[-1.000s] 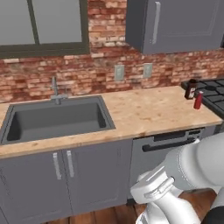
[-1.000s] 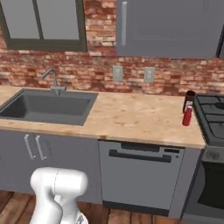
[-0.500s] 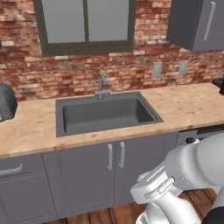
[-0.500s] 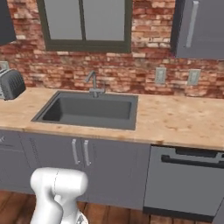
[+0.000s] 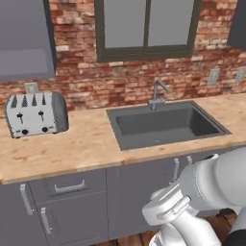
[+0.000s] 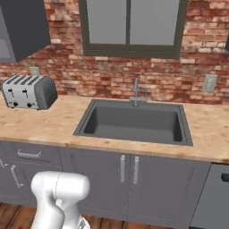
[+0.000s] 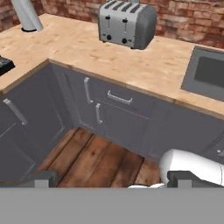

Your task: Collect the paprika, ketchup, and shaker from the cabinet and place them next to the stove.

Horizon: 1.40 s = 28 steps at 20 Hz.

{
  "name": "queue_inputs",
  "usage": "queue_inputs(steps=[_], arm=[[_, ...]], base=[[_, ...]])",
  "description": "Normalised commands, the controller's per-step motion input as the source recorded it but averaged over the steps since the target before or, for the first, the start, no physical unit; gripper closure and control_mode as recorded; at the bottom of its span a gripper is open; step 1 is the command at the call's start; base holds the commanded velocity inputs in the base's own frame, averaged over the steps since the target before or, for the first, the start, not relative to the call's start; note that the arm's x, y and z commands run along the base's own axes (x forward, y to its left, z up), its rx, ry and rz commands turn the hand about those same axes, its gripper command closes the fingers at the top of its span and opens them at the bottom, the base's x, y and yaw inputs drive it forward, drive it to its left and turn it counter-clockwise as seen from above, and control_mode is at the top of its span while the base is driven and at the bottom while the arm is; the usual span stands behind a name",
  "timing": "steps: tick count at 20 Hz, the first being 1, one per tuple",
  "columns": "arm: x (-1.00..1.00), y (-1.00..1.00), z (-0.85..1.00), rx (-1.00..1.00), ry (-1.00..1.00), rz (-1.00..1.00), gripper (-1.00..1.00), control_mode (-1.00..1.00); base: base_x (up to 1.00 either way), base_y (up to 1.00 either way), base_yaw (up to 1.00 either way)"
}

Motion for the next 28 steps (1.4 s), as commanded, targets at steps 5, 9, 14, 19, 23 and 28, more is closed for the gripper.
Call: queue_inputs(steps=[5, 9, 14, 19, 23, 28], arm=[[0.00, 0.00, 0.00, 0.00, 0.00, 0.00, -1.00, 1.00], [0.00, 0.00, 0.00, 0.00, 0.00, 0.00, -1.00, 1.00], [0.00, 0.00, 0.00, 0.00, 0.00, 0.00, -1.00, 1.00], [0.00, 0.00, 0.00, 0.00, 0.00, 0.00, -1.00, 1.00], [0.00, 0.00, 0.00, 0.00, 0.00, 0.00, -1.00, 1.00], [0.00, 0.00, 0.00, 0.00, 0.00, 0.00, -1.00, 1.00]], base=[[0.42, 0.67, 0.00], [0.14, 0.84, 0.04], [0.07, 0.80, 0.02], [0.29, 0.76, 0.01], [0.84, 0.60, 0.03], [0.99, 0.51, 0.08]])
